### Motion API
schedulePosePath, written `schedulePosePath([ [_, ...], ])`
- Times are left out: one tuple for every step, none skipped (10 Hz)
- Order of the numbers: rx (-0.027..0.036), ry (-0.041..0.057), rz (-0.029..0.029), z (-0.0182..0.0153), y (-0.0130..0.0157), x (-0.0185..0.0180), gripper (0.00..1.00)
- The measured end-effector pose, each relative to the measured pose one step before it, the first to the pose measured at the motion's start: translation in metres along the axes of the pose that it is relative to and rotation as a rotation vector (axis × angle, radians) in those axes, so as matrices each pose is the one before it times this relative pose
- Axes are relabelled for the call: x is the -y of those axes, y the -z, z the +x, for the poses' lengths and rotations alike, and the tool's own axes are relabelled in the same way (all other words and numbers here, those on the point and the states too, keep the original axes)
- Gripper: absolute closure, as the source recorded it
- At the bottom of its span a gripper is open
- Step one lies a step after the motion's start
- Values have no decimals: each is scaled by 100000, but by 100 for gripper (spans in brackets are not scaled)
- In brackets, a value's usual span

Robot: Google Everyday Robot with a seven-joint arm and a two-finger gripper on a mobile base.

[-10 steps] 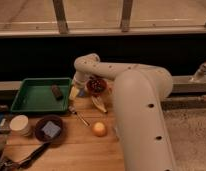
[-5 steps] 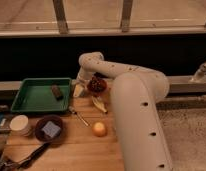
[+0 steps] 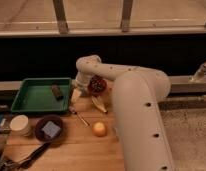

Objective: Stack cups into tray

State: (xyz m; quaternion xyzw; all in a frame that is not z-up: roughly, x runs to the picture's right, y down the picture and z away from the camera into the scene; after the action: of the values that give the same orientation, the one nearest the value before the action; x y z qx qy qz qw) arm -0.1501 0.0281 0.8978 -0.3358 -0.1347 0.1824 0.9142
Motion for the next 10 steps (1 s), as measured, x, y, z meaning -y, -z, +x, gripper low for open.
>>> schedulePosePath([
  [-279, 9, -1056, 206, -216, -240, 20],
  [-154, 332, -1272, 10, -382, -113, 20],
  [89, 752, -1953, -253, -830, -55, 20],
  [642, 1022, -2056, -376, -797, 84, 20],
  [560, 1178, -2272, -377, -801, 691, 21],
  [-315, 1033, -1430, -151, -588, 700, 26],
  [207, 1457, -1336, -647, -613, 625, 34],
  [-157, 1495, -1309, -563, -626, 510, 44],
  [65, 1017, -473, -260, -270, 552, 57],
  [-312, 59, 0, 287, 57, 130, 65],
])
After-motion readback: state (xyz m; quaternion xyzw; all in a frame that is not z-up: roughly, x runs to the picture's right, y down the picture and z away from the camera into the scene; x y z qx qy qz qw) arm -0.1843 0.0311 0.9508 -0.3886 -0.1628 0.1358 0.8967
